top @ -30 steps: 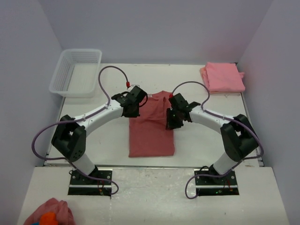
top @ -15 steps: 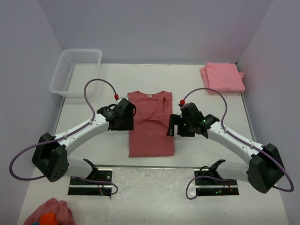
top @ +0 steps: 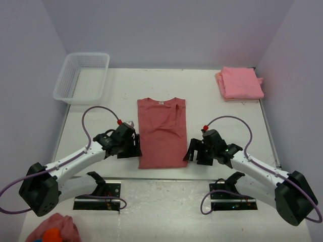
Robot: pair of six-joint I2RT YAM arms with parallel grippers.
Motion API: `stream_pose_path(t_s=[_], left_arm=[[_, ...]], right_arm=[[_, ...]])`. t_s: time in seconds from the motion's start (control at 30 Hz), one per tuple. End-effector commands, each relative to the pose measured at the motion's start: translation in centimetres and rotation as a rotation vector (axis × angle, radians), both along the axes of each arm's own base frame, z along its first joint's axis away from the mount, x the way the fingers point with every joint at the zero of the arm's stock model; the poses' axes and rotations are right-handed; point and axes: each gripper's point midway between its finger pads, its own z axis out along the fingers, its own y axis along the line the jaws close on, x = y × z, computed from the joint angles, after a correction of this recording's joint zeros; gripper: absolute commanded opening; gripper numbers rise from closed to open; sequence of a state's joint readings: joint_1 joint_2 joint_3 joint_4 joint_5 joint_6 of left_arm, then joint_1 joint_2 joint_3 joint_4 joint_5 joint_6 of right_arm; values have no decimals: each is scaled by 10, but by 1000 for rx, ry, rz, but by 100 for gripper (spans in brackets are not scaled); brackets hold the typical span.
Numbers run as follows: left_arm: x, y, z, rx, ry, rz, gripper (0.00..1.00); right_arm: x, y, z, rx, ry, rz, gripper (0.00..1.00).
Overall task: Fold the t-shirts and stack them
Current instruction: Fold the folded rectangular tshirt in 1/3 of the way, then grab one side of the 2/3 rectangular tshirt with both arms
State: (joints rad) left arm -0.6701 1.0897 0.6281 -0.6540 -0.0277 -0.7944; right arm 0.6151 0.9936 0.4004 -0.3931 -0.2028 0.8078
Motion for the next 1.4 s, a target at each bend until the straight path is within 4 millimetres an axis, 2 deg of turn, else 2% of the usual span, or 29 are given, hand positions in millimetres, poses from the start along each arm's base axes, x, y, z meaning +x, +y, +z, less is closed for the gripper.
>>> stream_pose_path(t_s=[0.0, 0.17, 0.47, 0.87, 0.97, 1.0, 1.07, 1.1, 1.2, 1.27, 1.37], left_arm=[[-2, -16, 1, -92, 0, -11, 69], [-6, -14, -4, -95, 13, -10, 69], [1, -15, 15, -89, -18, -12, 70], [3, -17, 15, -81, -7, -21, 71], [2, -16, 14, -72, -2, -20, 71], [2, -14, 13, -66, -1, -19, 71], [0, -12, 11, -54, 7, -17, 71], [-1, -10, 10, -47, 9, -11, 71], [-2, 3, 7, 18, 15, 24, 71], [-3, 13, 6, 64, 21, 46, 73], [-7, 20, 0, 108, 50, 61, 76]], right_arm=[[5, 13, 0, 74, -5, -30, 85], [8, 14, -9, 76, 9, -54, 83], [4, 18, -32, 66, 75, -78, 77], [-7, 19, -45, 51, 104, -100, 69], [-8, 19, -51, 49, 122, -111, 57], [-9, 19, -53, 42, 131, -118, 48], [-9, 22, -52, 47, 129, -115, 38], [-8, 22, -52, 46, 125, -122, 25], [-7, 22, -55, 39, 131, -123, 5], [-7, 24, -55, 40, 136, -118, 0], [-5, 25, -54, 38, 130, -116, 0]])
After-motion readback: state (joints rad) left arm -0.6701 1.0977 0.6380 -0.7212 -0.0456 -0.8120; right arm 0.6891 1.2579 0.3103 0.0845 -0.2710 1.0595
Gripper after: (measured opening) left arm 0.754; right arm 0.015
